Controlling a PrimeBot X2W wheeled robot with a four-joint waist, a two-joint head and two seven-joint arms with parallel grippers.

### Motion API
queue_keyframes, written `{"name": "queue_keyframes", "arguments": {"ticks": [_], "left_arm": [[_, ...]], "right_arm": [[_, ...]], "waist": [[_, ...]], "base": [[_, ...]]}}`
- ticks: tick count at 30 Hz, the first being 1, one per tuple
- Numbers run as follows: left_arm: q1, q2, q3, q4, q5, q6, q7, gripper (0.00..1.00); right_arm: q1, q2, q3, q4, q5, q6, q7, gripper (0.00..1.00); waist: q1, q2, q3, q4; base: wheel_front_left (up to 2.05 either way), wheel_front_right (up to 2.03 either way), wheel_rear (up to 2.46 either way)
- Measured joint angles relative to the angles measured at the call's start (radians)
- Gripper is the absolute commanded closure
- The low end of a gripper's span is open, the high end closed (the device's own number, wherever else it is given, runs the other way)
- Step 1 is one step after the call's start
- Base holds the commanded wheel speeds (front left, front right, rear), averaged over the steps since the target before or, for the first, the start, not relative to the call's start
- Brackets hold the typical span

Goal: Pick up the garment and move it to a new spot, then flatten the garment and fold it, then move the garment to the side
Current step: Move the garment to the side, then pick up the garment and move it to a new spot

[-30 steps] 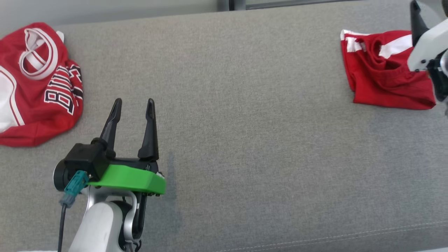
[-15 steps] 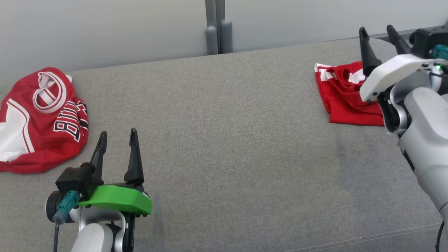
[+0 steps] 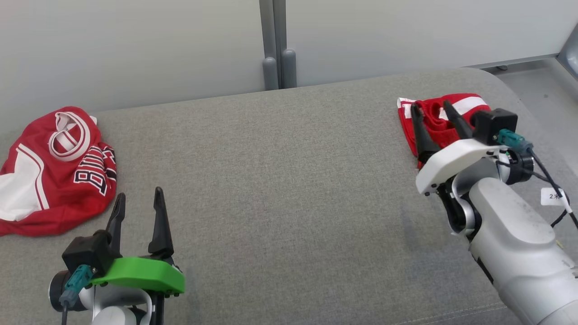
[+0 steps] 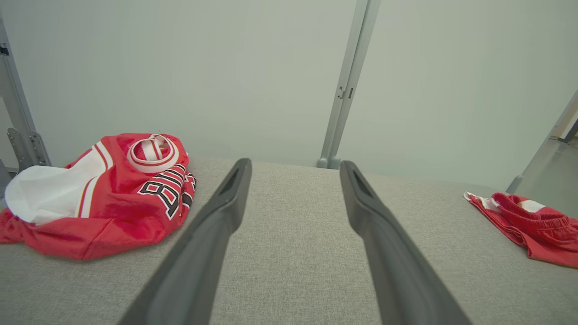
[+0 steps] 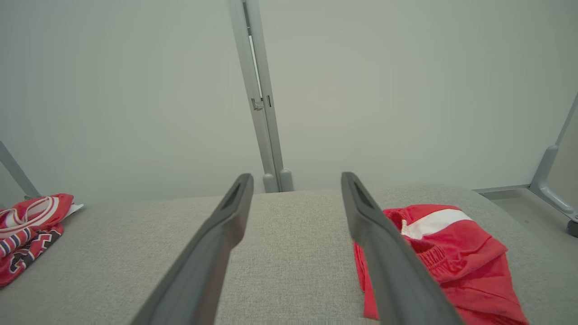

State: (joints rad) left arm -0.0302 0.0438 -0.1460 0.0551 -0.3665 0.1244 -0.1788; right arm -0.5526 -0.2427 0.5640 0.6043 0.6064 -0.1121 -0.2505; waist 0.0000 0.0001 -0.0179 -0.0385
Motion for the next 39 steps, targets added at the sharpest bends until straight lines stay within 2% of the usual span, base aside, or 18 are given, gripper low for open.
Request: {"name": "queue_keyframes", "arguments": {"ticks": [11,39], "left_arm": [[0.06,0.0,0.028,0.03,0.0,0.0,-0.012,0.0],[0.112,0.0,0.037,0.035,-0.026,0.0,-0.042,0.0]], "right_arm": [[0.16,0.06,-0.045,-0.155,-0.056,-0.012,-0.001,0.0],[0.399,0.109,-0.152,-0.299,-0.198,-0.013,-0.001,0.0]], "waist": [[0.0,0.0,-0.021,-0.005],[0.0,0.0,-0.04,0.005]], "base": [[0.0,0.0,0.0],[0.0,0.0,0.0]]}}
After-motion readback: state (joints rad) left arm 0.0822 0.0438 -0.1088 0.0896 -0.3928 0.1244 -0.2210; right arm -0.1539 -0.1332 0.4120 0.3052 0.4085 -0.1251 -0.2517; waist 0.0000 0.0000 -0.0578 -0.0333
